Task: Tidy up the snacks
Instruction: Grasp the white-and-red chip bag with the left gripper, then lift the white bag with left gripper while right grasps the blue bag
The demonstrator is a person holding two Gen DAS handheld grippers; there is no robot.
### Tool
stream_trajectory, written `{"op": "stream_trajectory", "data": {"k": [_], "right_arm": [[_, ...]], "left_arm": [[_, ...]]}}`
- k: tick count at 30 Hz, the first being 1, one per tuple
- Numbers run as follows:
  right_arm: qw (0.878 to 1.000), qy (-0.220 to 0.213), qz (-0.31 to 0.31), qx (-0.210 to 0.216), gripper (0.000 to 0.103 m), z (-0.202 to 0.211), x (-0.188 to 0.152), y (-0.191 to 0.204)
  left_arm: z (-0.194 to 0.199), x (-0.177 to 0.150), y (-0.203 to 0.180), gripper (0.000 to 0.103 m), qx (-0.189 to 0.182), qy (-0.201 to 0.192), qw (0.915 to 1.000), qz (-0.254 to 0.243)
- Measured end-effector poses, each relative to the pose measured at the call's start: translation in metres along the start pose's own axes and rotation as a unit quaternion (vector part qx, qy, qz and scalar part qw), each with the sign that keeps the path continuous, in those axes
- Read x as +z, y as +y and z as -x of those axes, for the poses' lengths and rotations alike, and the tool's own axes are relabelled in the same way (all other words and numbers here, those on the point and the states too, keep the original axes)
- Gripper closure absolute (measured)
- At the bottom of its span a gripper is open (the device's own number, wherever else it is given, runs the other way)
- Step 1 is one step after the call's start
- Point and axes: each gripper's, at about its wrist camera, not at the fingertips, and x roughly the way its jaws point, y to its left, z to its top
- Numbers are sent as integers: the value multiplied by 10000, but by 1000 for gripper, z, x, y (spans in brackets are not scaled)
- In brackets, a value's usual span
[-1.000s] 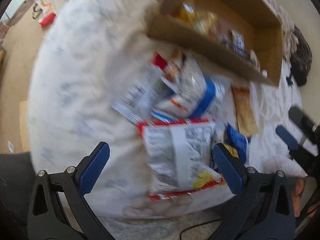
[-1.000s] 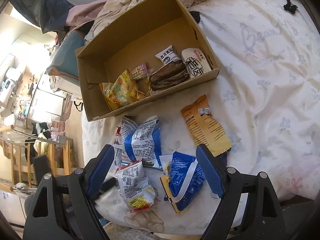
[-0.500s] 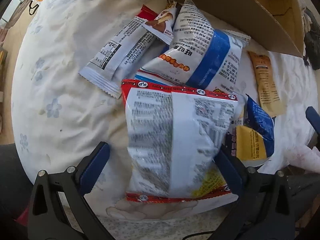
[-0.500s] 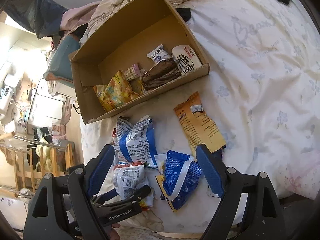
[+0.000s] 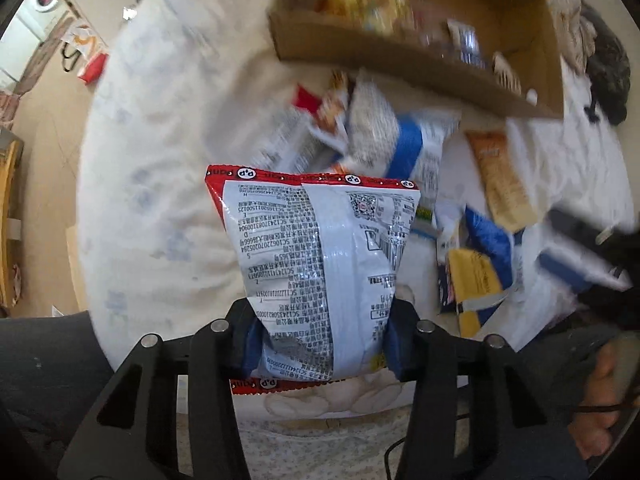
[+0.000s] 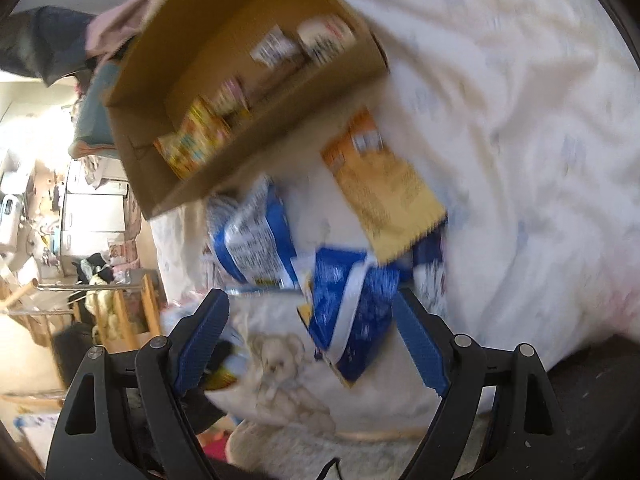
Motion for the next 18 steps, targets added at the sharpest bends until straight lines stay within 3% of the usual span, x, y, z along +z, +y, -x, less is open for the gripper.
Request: {"op": "stream_trajectory", "data": {"k": [5, 13, 18], "right_arm": [[9987, 348, -11, -369, 23, -21, -4, -3], [9947, 660, 143, -777, 42, -50, -6, 1], [9941, 455, 538, -826, 60, -41, -11, 12]], "left_arm": [[19, 6, 10, 59, 34, -353, 9992, 181], [7, 21, 31, 59, -30, -206, 9995, 218], [8, 21, 27, 59, -61, -253, 9994, 235]]}}
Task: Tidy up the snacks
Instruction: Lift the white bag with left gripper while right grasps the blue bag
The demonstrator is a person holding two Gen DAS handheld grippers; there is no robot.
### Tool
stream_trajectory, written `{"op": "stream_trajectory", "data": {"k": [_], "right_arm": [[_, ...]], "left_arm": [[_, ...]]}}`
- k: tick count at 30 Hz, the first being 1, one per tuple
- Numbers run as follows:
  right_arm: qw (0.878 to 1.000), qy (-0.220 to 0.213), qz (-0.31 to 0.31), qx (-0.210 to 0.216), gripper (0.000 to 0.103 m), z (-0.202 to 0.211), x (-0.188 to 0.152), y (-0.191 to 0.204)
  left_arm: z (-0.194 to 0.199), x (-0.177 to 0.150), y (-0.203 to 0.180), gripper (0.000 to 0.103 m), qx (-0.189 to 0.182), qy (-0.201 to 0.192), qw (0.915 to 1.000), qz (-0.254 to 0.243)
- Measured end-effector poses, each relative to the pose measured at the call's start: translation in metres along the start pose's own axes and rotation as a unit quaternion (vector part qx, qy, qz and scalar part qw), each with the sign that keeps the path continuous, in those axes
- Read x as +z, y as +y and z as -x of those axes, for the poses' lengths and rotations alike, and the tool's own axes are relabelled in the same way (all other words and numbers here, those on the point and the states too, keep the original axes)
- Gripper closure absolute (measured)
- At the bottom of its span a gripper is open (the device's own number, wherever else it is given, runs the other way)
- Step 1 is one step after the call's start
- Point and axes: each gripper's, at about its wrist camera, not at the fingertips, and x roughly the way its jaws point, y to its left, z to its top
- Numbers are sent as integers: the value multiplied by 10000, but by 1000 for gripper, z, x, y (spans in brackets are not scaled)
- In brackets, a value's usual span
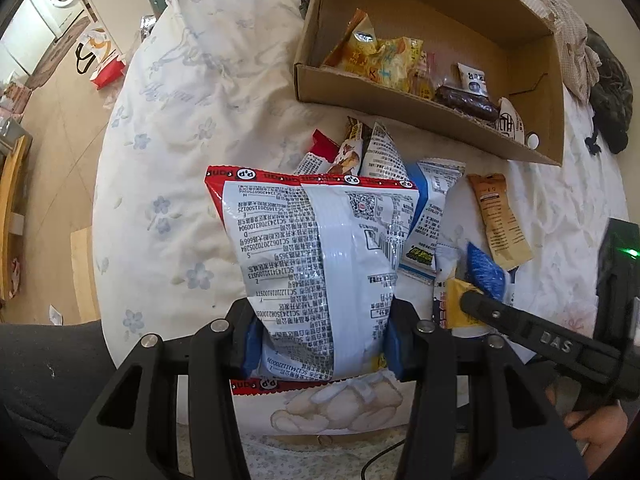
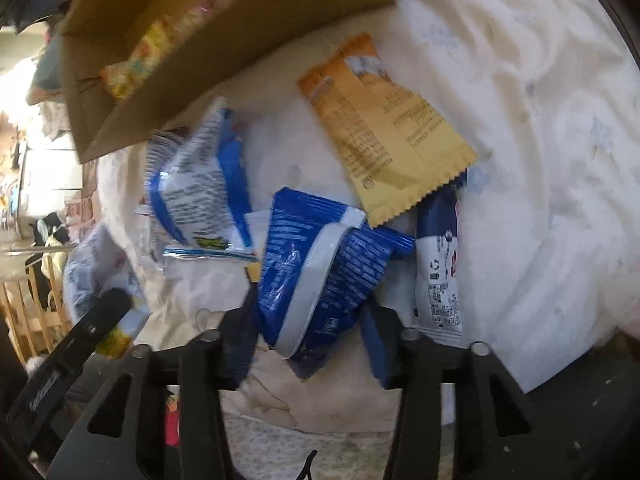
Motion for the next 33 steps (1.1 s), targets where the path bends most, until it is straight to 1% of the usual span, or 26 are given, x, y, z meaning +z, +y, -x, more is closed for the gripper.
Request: {"op": "stream_trajectory", "data": {"k": [2, 4, 7, 10, 12, 14, 18, 22, 27, 29, 33], "right_arm": [[9996, -181, 144, 157, 61, 12, -2, 4], [9979, -413, 245, 438, 61, 25, -4, 8], [9911, -978, 583, 691, 61, 50, -8, 22], [9837, -1357, 791, 870, 61, 67, -11, 32], [9805, -1483, 866, 952, 61, 72, -12, 35], [9781, -1577, 943, 976, 61, 77, -12, 38], [9773, -1621, 984, 940, 61, 81, -11, 40], [9727, -1829, 1040, 976, 61, 87, -11, 43], [9640, -2192, 1093, 1035, 61, 105, -7, 43], [9600, -2335, 1220, 951, 61, 112, -2, 47], [9533, -2571, 1298, 912, 61, 126, 11, 49]], "left_arm": [[0, 0, 2, 59, -24, -5, 10000, 56], [0, 0, 4, 59, -38, 13, 9999, 100], [-2, 1, 6, 59, -35, 32, 9999, 163], [-3, 1, 6, 59, 1, 7, 9999, 150], [-2, 1, 6, 59, 36, -34, 9999, 138], [-1, 1, 7, 59, 80, -98, 9998, 138], [3, 2, 9, 59, 148, -238, 9995, 158], [16, 5, 8, 59, 181, -499, 9986, 90], [47, 17, 1, 59, 125, -933, 9954, -167], [58, 24, -4, 59, 165, -1080, 9934, -356], [70, 43, -13, 59, 190, -1248, 9901, -619]]}}
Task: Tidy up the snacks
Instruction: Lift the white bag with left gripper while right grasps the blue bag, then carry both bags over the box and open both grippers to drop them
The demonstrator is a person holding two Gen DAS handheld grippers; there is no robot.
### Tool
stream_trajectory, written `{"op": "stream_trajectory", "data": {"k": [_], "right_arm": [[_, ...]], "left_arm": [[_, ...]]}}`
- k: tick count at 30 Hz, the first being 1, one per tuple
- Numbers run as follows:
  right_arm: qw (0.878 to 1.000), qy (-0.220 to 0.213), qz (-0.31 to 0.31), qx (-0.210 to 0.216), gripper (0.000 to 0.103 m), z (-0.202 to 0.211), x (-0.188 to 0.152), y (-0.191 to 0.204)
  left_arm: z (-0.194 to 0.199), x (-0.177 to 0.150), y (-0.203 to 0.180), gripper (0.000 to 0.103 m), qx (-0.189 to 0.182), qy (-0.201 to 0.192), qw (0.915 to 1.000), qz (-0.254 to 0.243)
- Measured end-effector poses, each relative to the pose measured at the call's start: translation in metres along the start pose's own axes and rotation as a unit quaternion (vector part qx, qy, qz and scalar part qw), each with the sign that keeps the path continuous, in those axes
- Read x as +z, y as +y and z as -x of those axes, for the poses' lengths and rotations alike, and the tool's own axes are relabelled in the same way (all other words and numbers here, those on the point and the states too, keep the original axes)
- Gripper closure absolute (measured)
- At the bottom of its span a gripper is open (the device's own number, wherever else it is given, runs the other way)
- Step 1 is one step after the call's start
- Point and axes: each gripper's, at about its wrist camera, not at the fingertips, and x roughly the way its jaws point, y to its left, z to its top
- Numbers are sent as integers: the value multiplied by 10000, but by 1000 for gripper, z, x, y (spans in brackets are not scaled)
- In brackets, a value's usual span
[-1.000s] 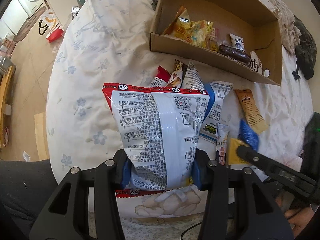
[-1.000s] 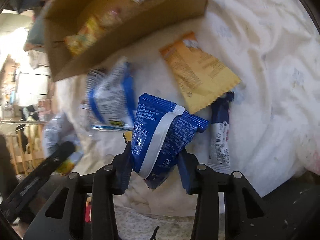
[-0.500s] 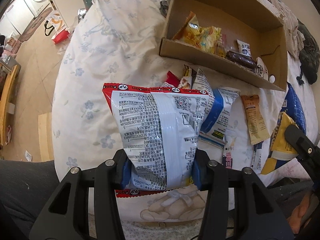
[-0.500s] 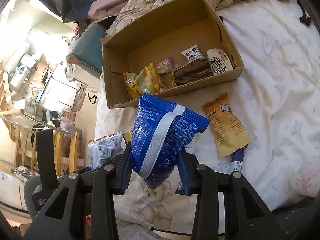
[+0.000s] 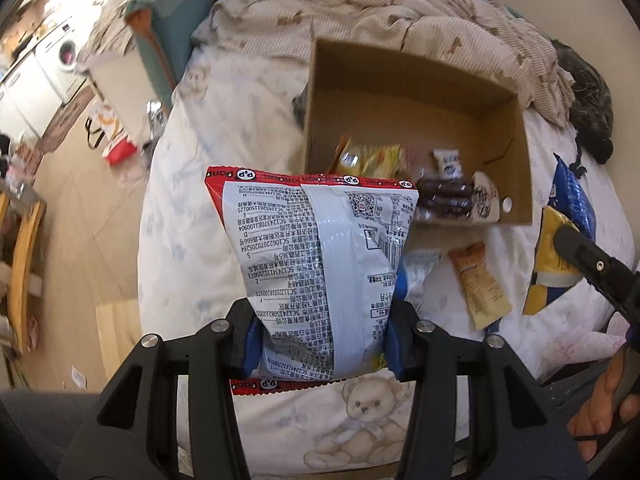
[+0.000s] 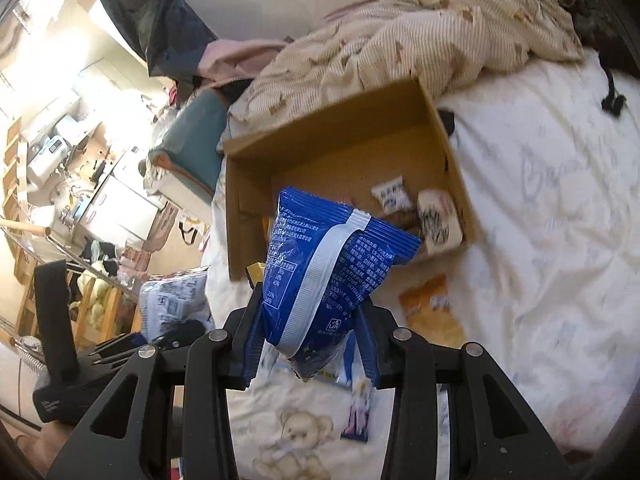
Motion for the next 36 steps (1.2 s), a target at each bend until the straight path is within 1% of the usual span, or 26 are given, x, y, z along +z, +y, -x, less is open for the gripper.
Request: {"op": "stream_trajectory", "data": {"k": [5, 8, 12, 20, 24, 27, 29, 34, 36], "right_arm": [[9997, -155, -176, 48, 61, 0, 18, -10], [9995, -223, -200, 48, 61, -2, 30, -15], [9994, -279, -224, 24, 61, -9, 48, -20], [9993, -251, -190, -183, 61, -31, 77, -33], [9991, -187, -164, -331, 61, -46, 88, -41], [9989, -93, -76, -462, 61, -59, 93, -44], [9985, -1, 14, -554, 61, -69, 94, -45], [9974, 276, 83, -653, 61, -86, 88, -43], [9965, 363, 178, -734, 60, -91, 86, -41]], "left_arm": [[2, 28, -7, 59, 56, -196, 9996, -198], [3, 47, -16, 59, 161, -369, 9985, -369], [-2, 68, -24, 59, 190, -495, 9973, -513], [-29, 104, -43, 59, 225, -719, 9946, -711], [-46, 111, -49, 59, 100, -900, 9927, -800], [-61, 111, -55, 59, 147, -982, 9899, -1009], [-71, 110, -57, 59, 159, -941, 9895, -1084], [-86, 111, -54, 59, 11, -758, 9925, -954], [-89, 111, -52, 59, -24, -742, 9930, -917]]}}
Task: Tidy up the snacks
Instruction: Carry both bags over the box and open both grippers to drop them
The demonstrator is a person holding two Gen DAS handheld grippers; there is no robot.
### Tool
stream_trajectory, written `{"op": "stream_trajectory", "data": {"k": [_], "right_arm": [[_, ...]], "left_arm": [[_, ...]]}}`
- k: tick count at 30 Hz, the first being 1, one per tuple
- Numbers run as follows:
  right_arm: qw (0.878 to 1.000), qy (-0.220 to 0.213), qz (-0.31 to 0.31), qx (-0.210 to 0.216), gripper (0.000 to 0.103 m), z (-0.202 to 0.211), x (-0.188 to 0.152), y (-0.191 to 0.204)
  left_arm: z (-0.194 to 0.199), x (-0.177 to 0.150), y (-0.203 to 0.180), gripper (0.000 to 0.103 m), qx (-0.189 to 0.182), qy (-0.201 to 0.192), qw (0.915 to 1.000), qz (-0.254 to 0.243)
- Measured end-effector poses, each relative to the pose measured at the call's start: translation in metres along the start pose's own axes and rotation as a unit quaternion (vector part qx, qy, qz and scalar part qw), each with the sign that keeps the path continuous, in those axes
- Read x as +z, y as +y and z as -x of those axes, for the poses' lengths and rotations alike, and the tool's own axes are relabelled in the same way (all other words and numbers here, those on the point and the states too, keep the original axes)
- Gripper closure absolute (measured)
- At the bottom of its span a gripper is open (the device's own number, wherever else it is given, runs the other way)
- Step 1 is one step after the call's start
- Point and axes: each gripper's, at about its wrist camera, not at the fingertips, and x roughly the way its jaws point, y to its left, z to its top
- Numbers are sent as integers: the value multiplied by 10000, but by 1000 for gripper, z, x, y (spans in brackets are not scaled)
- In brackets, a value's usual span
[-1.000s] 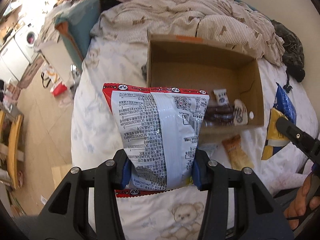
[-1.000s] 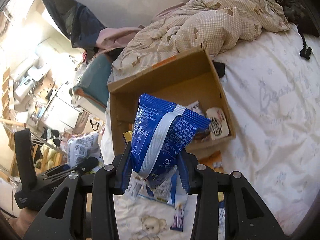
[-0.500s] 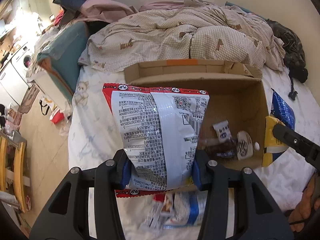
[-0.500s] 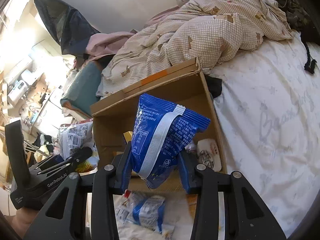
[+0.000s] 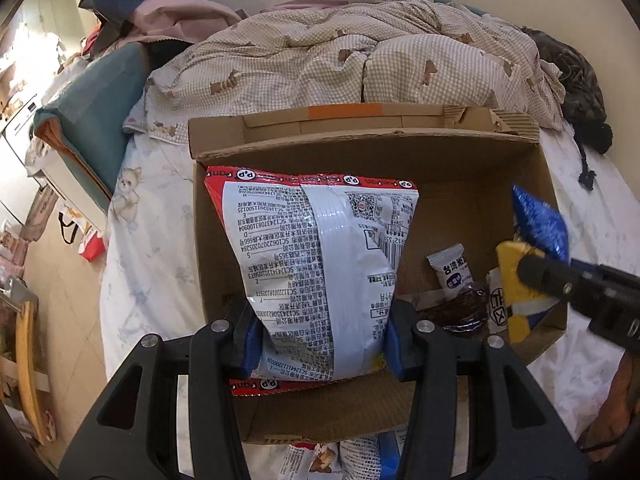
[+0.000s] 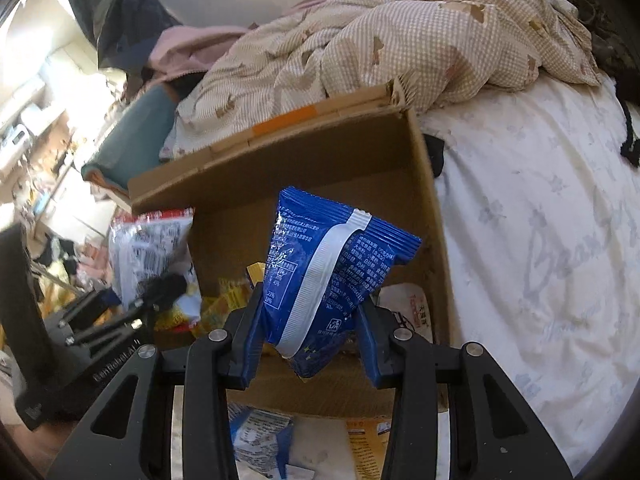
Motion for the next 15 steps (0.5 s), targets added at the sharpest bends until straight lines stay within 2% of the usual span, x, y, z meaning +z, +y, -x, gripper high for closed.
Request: {"op": "stream_trajectory", "data": {"k": [9, 15], "right_arm": [[9992, 333, -175, -156, 58, -16, -6, -4], [9986, 411, -262, -194, 58, -20, -6, -8]], "left_arm": [[-8, -3, 9, 58, -121, 225, 9990, 369], [-5, -3, 10, 58, -115, 119, 9988, 459]]}}
